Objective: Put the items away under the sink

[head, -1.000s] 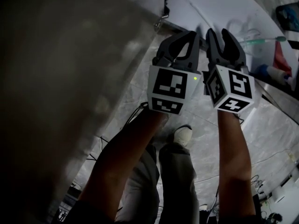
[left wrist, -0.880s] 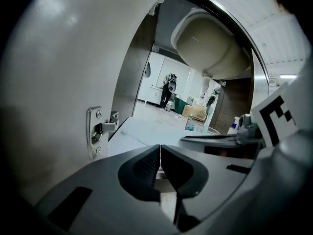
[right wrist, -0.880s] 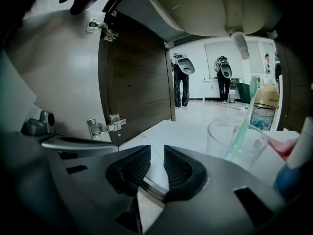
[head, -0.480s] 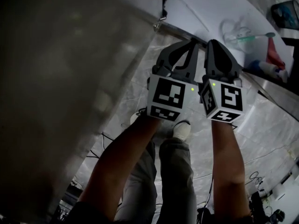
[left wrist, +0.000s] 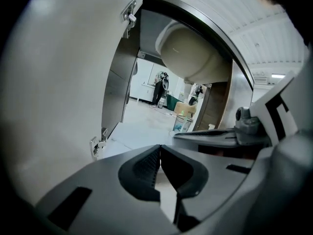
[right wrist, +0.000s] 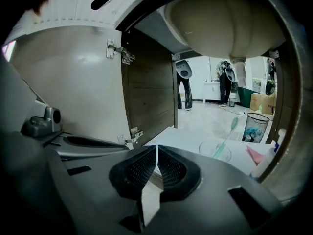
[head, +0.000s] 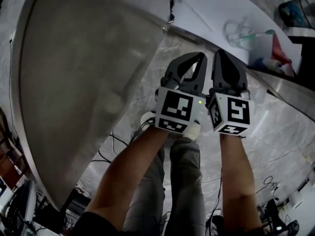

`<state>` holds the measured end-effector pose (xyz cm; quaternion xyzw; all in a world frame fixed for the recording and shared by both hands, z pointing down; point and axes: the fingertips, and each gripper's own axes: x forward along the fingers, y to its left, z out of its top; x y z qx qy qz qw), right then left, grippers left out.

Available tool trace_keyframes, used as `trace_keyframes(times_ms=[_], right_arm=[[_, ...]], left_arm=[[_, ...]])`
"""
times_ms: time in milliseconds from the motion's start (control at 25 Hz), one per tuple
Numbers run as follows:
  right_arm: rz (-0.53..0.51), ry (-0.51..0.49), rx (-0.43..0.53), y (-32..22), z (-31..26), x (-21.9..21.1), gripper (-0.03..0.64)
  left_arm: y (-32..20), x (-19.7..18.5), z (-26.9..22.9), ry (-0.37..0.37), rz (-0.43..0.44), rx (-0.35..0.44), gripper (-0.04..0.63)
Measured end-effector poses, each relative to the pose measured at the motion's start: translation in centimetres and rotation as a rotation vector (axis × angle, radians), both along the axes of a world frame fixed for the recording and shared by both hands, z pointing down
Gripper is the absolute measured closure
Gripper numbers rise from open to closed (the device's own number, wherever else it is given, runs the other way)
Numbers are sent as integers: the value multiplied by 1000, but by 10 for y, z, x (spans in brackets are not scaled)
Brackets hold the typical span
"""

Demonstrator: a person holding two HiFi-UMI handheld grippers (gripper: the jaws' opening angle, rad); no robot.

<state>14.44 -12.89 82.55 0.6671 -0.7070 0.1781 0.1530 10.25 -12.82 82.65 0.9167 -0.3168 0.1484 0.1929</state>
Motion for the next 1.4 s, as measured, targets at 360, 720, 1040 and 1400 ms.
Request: trace_keyframes(times_ms=[360, 720, 1040, 1400], right_arm=[[10, 16, 4, 36, -66, 0, 577], [12, 24, 17, 59, -143, 0, 577], [-27, 9, 42, 76, -211, -10, 577], [-60, -8, 40, 103, -292, -20, 577]], left_arm=[[18, -10, -58, 11, 16, 0, 584], [46, -3, -134, 35, 72, -1, 584], [63, -13, -199, 37, 64, -10, 584], [83, -10, -284, 38, 135, 33, 584]])
